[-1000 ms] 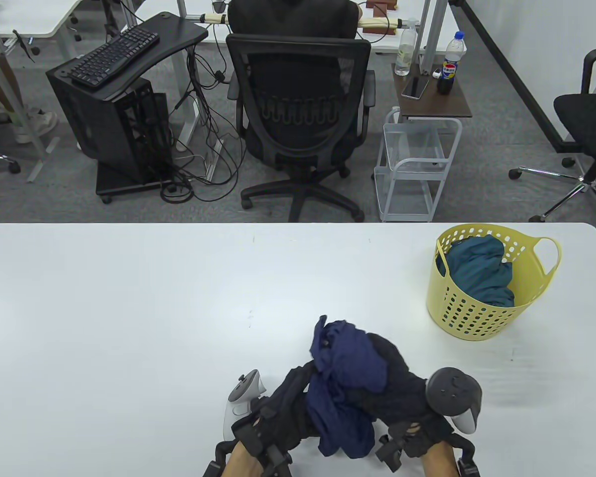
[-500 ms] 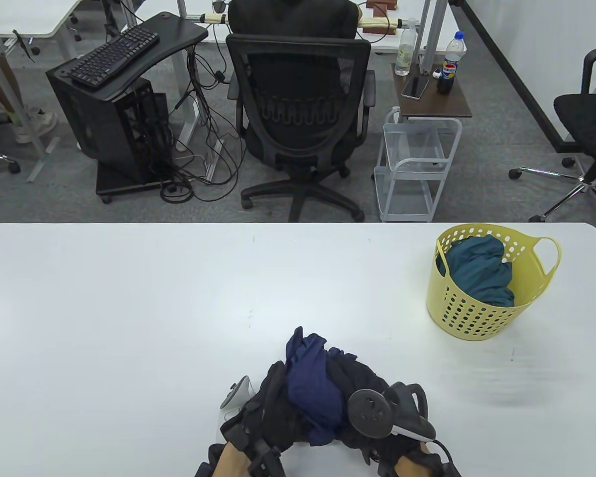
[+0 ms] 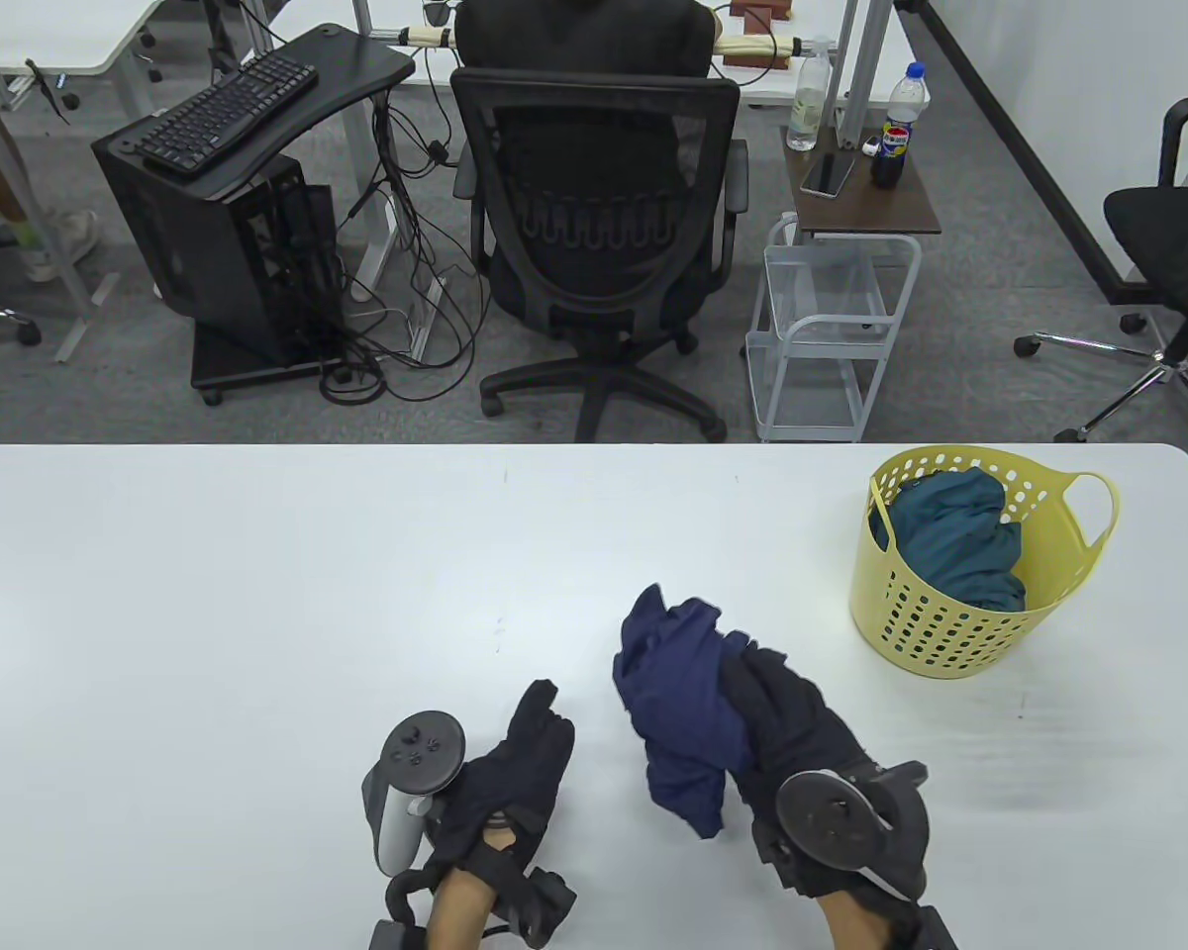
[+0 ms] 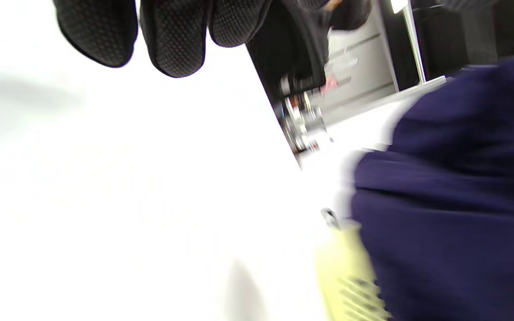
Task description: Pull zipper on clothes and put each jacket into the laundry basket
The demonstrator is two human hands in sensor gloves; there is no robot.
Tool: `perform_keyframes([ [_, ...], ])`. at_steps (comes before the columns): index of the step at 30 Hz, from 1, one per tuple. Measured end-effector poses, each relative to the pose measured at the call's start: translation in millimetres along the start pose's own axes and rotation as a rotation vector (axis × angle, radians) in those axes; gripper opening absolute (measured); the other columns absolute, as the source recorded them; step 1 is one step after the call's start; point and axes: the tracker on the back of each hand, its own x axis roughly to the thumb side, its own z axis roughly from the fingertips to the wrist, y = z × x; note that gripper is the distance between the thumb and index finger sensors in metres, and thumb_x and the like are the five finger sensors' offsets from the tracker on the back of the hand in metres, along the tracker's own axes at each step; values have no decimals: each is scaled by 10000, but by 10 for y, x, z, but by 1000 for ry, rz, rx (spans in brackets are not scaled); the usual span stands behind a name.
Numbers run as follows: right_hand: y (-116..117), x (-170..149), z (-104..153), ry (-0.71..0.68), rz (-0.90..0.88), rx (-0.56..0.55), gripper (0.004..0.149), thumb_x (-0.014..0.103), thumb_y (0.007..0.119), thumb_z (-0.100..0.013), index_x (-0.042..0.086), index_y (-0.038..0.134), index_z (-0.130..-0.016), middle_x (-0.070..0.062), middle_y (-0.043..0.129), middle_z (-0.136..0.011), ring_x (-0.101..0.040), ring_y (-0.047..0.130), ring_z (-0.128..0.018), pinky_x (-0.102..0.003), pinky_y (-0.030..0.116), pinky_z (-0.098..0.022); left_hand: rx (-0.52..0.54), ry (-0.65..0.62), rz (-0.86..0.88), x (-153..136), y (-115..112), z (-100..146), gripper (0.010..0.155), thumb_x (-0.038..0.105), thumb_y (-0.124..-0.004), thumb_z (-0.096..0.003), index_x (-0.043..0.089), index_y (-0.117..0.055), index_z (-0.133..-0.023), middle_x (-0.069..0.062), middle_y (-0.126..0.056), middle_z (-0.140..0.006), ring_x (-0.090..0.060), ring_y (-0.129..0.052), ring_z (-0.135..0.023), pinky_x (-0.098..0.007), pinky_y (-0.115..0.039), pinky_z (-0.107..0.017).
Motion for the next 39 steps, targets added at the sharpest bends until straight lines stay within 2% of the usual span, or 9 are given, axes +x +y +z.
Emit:
perform_keyframes([
  [7, -753, -491, -661, 208, 86, -202, 797, 295, 902, -510, 533, 344, -1027, 27, 524, -1125, -352, 762, -901, -471, 755, -625, 216, 14, -341, 47, 139, -10, 769, 691, -604, -408, 322, -466, -1069, -122, -621, -1116, -455, -780, -908, -628, -686, -574],
  [11, -832, -1016, -1156, 434, 253, -196, 807, 299, 864, -552, 529, 253, -1026, 26, 406, -1146, -347, 667, -965, -465, 711, -674, 214, 46, -412, 26, 110, -68, 762, 695, -600, -407, 339, -467, -1068, -101, -630, -1119, -437, -788, -915, -622, -688, -582],
  [16, -199, -1775, -1366, 686, 374, 287, 959, 512, 887, -429, 365, 199, -1080, 7, 33, -1162, -433, 210, -1070, -620, 369, -770, 181, 77, -384, -29, 100, -111, 762, 687, -610, -406, 333, -473, -1067, -110, -625, -1120, -450, -781, -914, -632, -681, -580],
  [18, 46, -1973, -1219, 717, 335, 555, 694, 633, 652, -489, 361, 464, -1099, 96, 98, -1205, -382, 55, -1079, -646, 213, -756, 186, 80, -383, -32, 129, -116, 760, 685, -611, -406, 335, -473, -1067, -112, -621, -1122, -451, -776, -917, -632, -678, -581],
  [20, 148, -2049, -1095, 720, 221, 469, 613, 656, 512, -502, 389, 639, -1039, 81, 425, -1225, -347, 231, -1118, -622, 139, -721, 198, 83, -394, -34, 150, -114, 761, 685, -610, -407, 333, -471, -1068, -111, -619, -1122, -451, -774, -918, -632, -677, -583],
  [23, 115, -2005, -1069, 695, 174, 300, 632, 634, 610, -482, 287, 813, -970, -9, 617, -1177, -376, 385, -1108, -643, 173, -721, 209, 81, -429, -32, 139, -110, 758, 681, -614, -406, 333, -479, -1066, -114, -623, -1119, -453, -776, -914, -631, -679, -581],
  [29, -170, -1543, -1024, 522, 273, 180, 664, 642, 643, -482, 356, 556, -1076, 30, 496, -1215, -423, 357, -1102, -692, 253, -717, 219, 45, -528, 55, 107, -96, 755, 681, -614, -405, 342, -477, -1065, -106, -624, -1122, -447, -775, -919, -622, -683, -584],
  [35, -234, -708, -767, 298, 187, 218, 735, 707, 615, -470, 403, 424, -1112, 16, 427, -1246, -452, 295, -1108, -721, 292, -713, 214, -1, -607, 168, 44, -85, 748, 685, -614, -402, 367, -477, -1066, -84, -626, -1132, -430, -764, -942, -615, -675, -604],
  [39, 94, -215, -373, 190, 71, 376, 784, 754, 586, -458, 426, 327, -1121, 11, 323, -1262, -451, 270, -1113, -724, 327, -719, 222, 8, -706, 151, 28, -149, 739, 699, -605, -394, 407, -477, -1061, -26, -628, -1143, -399, -750, -969, -599, -674, -623],
])
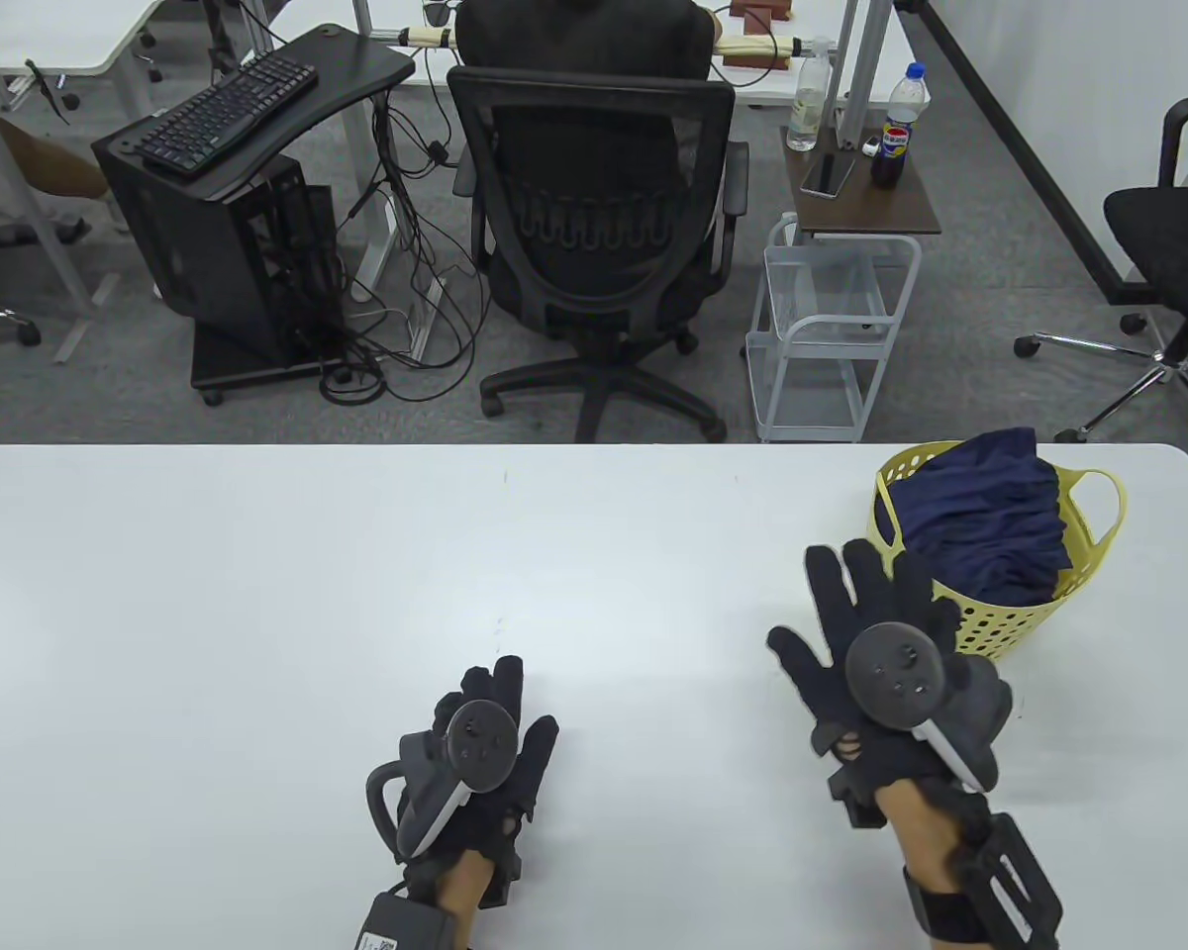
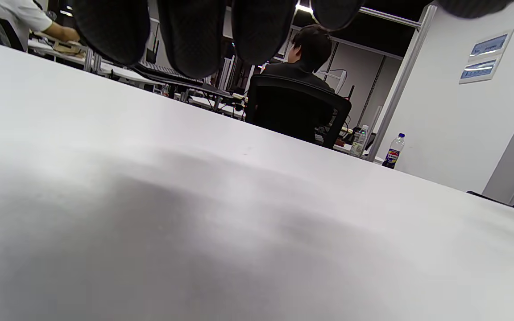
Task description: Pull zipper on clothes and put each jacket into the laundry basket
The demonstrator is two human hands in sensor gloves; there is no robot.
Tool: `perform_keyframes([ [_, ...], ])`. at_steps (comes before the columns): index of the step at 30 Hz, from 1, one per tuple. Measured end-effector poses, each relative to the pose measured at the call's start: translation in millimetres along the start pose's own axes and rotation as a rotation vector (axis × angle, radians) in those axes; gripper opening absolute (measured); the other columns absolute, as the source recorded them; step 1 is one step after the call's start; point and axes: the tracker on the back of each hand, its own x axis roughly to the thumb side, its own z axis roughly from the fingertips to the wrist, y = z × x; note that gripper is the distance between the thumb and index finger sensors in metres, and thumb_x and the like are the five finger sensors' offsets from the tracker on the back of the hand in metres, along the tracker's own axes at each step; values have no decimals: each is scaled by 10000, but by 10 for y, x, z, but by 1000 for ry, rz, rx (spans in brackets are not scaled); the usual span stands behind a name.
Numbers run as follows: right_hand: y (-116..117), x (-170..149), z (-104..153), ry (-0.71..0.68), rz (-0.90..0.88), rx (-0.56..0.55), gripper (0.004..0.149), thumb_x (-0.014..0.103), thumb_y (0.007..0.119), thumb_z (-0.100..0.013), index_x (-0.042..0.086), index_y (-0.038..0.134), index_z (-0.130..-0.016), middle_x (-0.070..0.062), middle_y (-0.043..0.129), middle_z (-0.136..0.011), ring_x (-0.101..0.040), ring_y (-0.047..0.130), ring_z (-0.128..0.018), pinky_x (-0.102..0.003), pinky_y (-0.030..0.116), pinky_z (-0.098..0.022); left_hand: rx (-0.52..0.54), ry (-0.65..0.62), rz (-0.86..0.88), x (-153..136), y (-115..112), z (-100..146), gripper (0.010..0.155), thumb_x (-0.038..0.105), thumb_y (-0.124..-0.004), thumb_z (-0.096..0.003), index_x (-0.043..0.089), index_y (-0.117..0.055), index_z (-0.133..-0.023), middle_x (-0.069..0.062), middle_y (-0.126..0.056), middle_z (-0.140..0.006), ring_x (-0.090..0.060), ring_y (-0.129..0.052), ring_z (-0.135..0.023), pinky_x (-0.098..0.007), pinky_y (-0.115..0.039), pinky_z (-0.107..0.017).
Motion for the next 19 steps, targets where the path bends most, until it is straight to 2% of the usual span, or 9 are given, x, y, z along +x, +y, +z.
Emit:
perform_keyframes([
  [5, 773, 251, 169, -87, -32, 91, 788, 769, 576, -449, 430, 327, -1115, 18, 343, -1255, -443, 368, -1102, -677, 427, -728, -29, -18, -16, -30, -69, -57, 725, 695, -612, -392, 438, -479, -1056, 8, -612, -1158, -392, -698, -1008, -608, -642, -650],
  [8, 1093, 352, 189, -130, 7, 113, 780, 762, 585, -443, 426, 353, -1108, 23, 384, -1245, -436, 417, -1091, -664, 455, -722, 1, -62, -24, -30, -109, -78, 708, 685, -622, -385, 443, -515, -1043, 19, -635, -1146, -381, -699, -1008, -608, -644, -646],
  [10, 1172, 396, 214, -153, 55, 124, 773, 760, 578, -444, 430, 348, -1104, 35, 390, -1241, -423, 436, -1090, -652, 464, -725, -4, -67, -44, -22, -125, -71, 701, 687, -621, -384, 459, -519, -1039, 39, -629, -1151, -375, -677, -1023, -610, -634, -656],
  [14, 1212, 377, 259, -166, 37, 121, 764, 749, 588, -444, 423, 374, -1101, 27, 421, -1234, -420, 465, -1083, -653, 474, -720, -9, -73, -39, 22, -122, -67, 691, 688, -621, -385, 479, -520, -1036, 55, -613, -1161, -374, -629, -1046, -623, -600, -671],
  [19, 1275, 280, 321, -153, 30, 182, 754, 729, 603, -449, 409, 396, -1100, 16, 429, -1230, -429, 483, -1074, -653, 482, -716, -13, -80, -55, 118, -120, -48, 705, 689, -622, -383, 469, -505, -1042, 40, -593, -1167, -384, -583, -1059, -652, -551, -678],
])
